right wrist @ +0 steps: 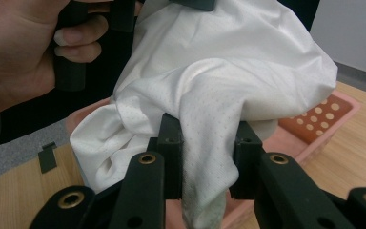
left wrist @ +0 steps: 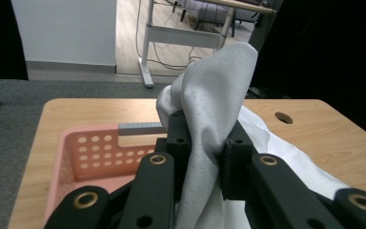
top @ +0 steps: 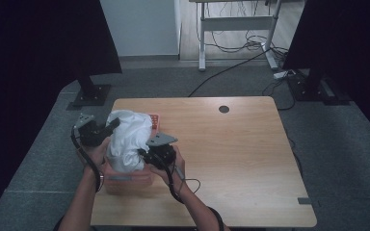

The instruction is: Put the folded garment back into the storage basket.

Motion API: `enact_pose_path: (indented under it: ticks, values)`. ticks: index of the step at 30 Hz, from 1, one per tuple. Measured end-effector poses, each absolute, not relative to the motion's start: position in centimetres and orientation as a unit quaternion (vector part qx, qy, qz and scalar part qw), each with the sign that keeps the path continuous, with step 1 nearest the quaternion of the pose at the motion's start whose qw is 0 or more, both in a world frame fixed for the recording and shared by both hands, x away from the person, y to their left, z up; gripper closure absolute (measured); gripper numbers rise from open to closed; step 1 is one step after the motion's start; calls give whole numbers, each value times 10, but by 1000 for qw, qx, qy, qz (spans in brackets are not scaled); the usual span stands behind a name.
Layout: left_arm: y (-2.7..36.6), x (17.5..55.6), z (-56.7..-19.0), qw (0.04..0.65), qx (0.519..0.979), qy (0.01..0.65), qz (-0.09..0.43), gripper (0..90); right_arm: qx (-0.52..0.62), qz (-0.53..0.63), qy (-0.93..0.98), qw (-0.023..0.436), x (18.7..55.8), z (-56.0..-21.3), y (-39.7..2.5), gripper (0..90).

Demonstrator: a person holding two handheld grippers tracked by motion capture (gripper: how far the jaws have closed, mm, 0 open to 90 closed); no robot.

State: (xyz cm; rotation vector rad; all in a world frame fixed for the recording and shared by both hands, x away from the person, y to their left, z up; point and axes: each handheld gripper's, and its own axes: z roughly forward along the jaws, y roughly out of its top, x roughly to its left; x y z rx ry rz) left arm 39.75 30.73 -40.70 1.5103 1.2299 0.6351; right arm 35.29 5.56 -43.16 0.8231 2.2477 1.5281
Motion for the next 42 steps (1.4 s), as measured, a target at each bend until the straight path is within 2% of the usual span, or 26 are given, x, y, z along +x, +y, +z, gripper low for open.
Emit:
enact_pose_path:
  ticks: [21, 22, 23, 25, 26, 28, 36, 42]
  values:
    - [316, 401, -424, 507, 626, 529, 268, 764, 296, 528, 784, 135, 360, -451, 68, 705]
    - [316, 401, -425, 506, 625, 528, 272, 758, 297, 528, 784, 134, 360, -452, 68, 683]
    - [317, 402, -428, 504, 623, 530, 279, 725, 299, 528, 783, 133, 361, -453, 68, 614]
    - [319, 406, -433, 489, 617, 547, 284, 565, 313, 524, 783, 119, 366, -458, 68, 415]
    - [321, 407, -435, 482, 615, 554, 287, 524, 321, 512, 789, 110, 369, -462, 69, 345]
    - [322, 407, -438, 476, 615, 558, 290, 478, 331, 493, 798, 102, 374, -468, 67, 274]
    - [315, 404, -441, 474, 624, 555, 280, 405, 340, 504, 789, 83, 372, -472, 51, 255]
    - [307, 399, -449, 478, 633, 546, 268, 389, 350, 527, 771, 73, 368, -470, 33, 287]
